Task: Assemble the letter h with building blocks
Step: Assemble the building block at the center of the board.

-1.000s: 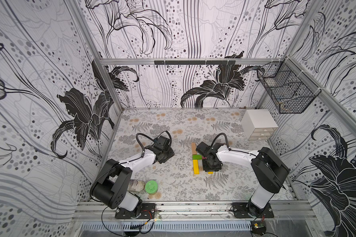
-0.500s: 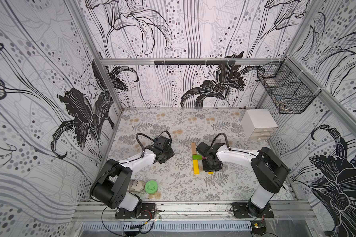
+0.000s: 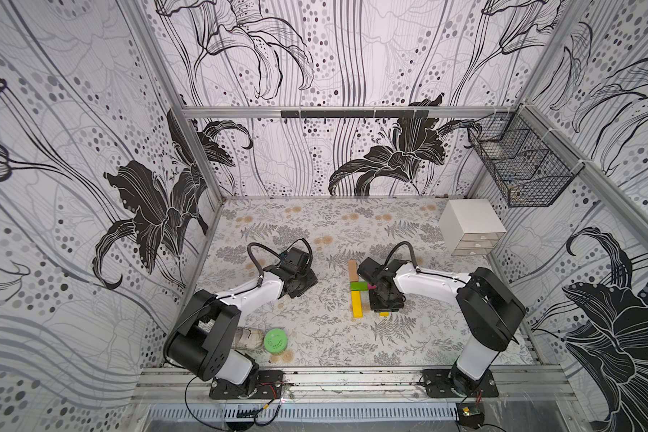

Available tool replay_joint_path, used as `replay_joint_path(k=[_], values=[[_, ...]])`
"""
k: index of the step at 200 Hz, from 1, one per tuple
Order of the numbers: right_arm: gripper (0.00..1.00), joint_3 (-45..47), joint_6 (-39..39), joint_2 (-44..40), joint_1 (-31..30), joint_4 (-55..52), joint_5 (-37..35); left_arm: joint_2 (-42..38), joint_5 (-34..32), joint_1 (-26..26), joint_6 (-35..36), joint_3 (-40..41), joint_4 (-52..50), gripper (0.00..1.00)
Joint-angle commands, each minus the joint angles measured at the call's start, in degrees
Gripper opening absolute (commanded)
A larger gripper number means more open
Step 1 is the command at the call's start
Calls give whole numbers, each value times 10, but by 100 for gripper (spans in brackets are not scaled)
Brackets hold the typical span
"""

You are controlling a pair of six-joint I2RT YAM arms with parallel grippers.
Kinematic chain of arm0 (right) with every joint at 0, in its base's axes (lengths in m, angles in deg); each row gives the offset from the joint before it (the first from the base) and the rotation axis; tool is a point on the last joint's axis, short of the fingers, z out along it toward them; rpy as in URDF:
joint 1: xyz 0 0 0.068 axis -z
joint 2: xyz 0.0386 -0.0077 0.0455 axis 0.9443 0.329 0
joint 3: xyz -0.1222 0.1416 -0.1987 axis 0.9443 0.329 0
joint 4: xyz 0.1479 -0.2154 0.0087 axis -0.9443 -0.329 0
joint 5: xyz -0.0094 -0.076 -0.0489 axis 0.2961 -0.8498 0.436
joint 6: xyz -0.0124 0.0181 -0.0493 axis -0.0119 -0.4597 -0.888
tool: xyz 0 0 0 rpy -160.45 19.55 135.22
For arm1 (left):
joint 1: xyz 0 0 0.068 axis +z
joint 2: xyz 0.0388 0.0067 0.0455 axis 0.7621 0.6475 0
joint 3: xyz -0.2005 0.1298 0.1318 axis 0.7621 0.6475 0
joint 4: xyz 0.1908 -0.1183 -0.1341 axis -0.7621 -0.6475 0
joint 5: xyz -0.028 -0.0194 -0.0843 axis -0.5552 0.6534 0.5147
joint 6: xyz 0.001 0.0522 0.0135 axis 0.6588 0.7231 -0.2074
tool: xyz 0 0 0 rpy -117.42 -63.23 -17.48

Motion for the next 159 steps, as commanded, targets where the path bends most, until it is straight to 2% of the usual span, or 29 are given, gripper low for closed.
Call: replay_joint_path(k=[1,123,159], values=[[35,-7,-14,17,4,-18,-10,-5,-11,-1,1,-2,5,42],[37,-12,-8,16,3,-21,-10,-6,-11,-1,1,-1,5,42],[53,-10,-5,10,3,-23,-9,-5,-10,0,1,-4,4,42]])
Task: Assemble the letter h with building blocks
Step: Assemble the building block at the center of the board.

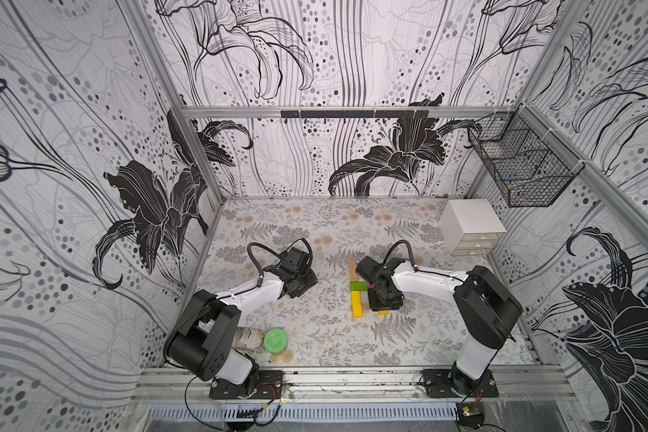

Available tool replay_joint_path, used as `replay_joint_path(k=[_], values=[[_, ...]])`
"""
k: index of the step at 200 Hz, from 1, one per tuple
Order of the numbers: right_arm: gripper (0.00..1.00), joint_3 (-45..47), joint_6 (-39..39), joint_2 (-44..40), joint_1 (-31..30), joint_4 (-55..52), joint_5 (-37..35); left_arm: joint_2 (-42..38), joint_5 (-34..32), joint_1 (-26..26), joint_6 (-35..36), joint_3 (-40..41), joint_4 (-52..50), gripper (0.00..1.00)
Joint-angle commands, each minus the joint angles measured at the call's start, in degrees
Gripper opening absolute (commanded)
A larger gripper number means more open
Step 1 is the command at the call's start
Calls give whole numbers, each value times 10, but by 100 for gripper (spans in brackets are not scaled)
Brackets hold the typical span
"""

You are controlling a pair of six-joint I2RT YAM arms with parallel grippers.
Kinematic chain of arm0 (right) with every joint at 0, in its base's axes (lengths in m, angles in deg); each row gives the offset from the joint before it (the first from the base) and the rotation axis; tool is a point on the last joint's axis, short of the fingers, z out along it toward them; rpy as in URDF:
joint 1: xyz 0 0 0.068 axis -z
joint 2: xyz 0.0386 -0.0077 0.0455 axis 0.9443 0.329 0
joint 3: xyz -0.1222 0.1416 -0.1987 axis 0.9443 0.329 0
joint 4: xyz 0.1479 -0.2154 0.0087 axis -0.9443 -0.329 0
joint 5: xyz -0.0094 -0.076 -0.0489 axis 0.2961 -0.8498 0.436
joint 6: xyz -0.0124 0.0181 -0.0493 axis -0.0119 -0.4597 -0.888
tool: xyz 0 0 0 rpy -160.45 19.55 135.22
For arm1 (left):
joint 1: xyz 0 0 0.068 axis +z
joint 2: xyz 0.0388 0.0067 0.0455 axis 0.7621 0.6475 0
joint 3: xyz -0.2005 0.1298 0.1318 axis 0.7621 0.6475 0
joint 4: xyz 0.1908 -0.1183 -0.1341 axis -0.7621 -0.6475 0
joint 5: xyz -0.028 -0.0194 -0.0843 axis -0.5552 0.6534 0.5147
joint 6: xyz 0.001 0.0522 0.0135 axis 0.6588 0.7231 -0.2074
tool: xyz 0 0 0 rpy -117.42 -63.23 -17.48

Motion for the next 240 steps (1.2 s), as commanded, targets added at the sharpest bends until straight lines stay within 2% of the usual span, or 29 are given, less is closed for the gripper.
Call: replay_joint_path(k=[1,32,77,197,240], values=[[53,4,5,0,3,-15,-7,-5,-9,0,2,-5,4,42],[63,7,4,-13,3,-12,-4,-4,-9,-1,2,-7,3,42],[65,2,-2,1,3,-16,-12,0,-7,-1,2,-12,3,42],[49,7,-4,11,13,-8,-14,-1,-6,-1,6,-15,-1,42],[47,8,-1,12,13,-5,-13,-3,-7,-1,7,-11,-2,42]])
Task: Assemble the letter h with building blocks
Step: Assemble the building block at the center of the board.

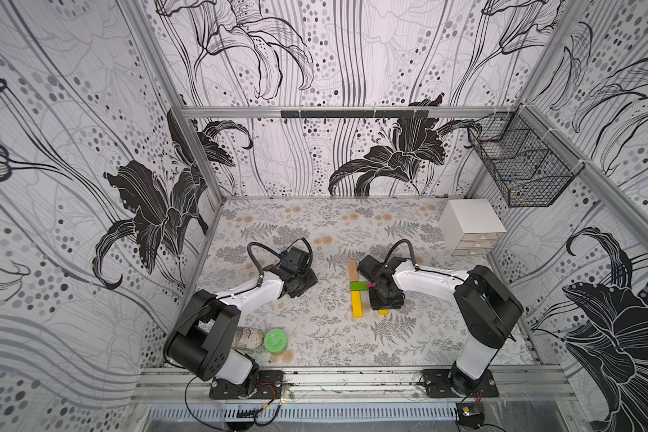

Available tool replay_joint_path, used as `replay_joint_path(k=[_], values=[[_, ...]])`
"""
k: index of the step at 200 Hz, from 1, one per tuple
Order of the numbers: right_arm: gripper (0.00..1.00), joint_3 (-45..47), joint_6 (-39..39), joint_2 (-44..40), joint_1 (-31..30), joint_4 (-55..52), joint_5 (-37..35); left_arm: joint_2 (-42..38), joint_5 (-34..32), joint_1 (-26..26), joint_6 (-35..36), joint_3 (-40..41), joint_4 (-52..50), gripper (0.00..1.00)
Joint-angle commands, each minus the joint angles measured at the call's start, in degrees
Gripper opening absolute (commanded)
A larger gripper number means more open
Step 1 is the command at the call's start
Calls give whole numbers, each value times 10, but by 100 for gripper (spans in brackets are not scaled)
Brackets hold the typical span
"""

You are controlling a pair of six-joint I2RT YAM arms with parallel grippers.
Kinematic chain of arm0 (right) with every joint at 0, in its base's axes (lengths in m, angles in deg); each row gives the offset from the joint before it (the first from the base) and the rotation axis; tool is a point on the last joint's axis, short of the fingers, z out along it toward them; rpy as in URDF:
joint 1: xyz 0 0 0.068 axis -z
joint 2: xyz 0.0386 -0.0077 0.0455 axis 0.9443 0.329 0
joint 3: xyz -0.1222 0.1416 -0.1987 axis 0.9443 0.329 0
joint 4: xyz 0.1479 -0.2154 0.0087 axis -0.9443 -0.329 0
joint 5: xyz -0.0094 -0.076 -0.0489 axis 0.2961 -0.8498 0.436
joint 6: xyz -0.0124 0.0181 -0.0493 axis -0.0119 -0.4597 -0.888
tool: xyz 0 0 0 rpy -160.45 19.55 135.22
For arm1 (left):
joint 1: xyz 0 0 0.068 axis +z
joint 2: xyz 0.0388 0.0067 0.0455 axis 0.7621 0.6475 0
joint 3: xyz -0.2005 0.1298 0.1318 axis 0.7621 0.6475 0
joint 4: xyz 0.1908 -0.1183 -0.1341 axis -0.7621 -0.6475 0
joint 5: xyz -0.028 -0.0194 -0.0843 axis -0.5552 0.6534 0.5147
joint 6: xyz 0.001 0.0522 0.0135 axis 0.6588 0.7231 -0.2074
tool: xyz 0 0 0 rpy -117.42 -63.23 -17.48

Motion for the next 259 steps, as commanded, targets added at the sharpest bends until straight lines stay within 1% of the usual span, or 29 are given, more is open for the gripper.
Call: replay_joint_path(k=[1,59,127,135,151,166,215,218,231,259], values=[[47,8,0,13,4,-5,-11,-3,-7,-1,7,-8,3,42],[46,9,3,14,5,-5,-14,-2,-7,-1,6,-7,2,42],[46,5,-2,13,5,-7,-17,0,-7,-1,6,-6,3,42],[47,2,-2,12,5,-9,-18,0,-7,-1,6,-7,2,42],[57,-3,-9,9,5,-13,-17,0,-7,-1,7,-7,1,42],[62,-6,-15,-1,5,-15,-16,0,-7,-1,7,-8,1,42],[69,-12,-27,-51,4,-43,-25,2,-9,-1,7,-7,2,42],[69,-13,-27,-67,4,-45,-26,3,-9,-1,6,-8,2,42],[71,-14,-31,-83,4,-50,-28,4,-9,-1,6,-10,3,42],[72,-21,-37,-91,4,-54,-25,7,-6,-1,4,-11,5,41]])
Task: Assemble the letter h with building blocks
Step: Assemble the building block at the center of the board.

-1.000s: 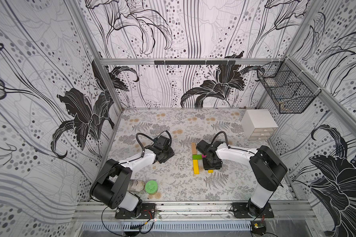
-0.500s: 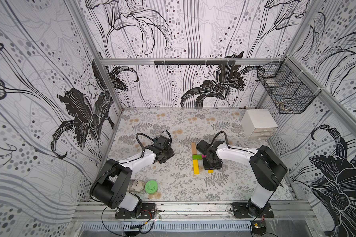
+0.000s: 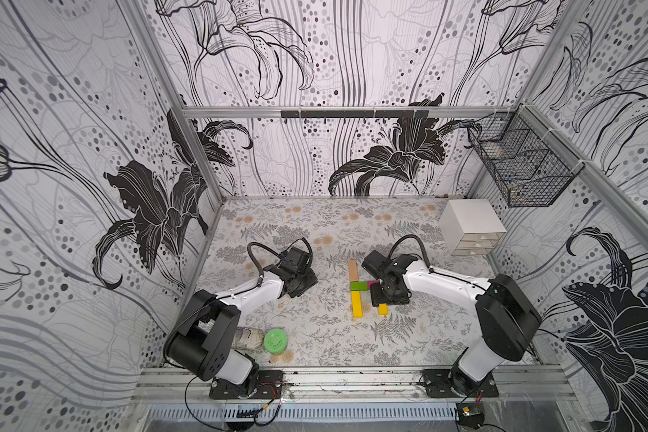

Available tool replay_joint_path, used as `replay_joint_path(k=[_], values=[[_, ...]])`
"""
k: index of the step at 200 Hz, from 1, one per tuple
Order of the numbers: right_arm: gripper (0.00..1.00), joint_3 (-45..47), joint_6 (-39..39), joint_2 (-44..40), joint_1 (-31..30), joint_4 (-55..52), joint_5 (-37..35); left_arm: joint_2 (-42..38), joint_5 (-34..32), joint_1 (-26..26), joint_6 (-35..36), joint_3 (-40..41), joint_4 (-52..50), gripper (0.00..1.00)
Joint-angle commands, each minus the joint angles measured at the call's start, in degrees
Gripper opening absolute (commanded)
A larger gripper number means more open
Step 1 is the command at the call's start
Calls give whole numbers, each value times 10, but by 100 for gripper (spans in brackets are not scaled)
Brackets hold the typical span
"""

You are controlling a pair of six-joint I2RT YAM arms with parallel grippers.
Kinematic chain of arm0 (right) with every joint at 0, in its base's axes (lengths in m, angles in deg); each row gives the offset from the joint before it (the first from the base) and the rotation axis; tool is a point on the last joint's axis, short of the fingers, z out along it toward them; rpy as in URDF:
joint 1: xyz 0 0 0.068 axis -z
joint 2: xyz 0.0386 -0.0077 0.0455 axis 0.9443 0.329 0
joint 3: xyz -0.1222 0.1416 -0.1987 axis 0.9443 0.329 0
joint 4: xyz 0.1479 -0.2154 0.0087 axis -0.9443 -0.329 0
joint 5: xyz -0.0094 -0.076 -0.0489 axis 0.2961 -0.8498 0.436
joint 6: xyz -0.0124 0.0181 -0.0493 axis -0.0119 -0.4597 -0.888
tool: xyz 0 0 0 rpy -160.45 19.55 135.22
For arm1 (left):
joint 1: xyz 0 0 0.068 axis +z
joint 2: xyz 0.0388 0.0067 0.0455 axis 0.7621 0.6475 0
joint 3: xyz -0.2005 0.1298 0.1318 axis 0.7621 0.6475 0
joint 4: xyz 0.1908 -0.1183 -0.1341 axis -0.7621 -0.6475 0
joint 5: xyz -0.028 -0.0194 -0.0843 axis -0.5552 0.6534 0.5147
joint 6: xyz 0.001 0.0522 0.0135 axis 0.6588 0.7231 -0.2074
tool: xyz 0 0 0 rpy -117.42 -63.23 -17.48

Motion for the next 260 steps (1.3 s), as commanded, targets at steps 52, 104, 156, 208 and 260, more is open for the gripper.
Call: replay_joint_path(k=[52,104,156,208,260], values=[[75,-19,-18,4,1,-14,-1,1,-8,0,7,-17,-2,42],[77,-14,-17,23,2,-3,0,2,-8,-1,10,-22,-6,42],[77,-3,-17,22,2,9,0,12,-7,-1,13,-38,-15,41],[78,-6,-24,59,2,20,6,5,-11,-1,8,-40,-22,42],[78,-7,-26,71,2,22,5,-1,-15,-1,7,-39,-28,42]])
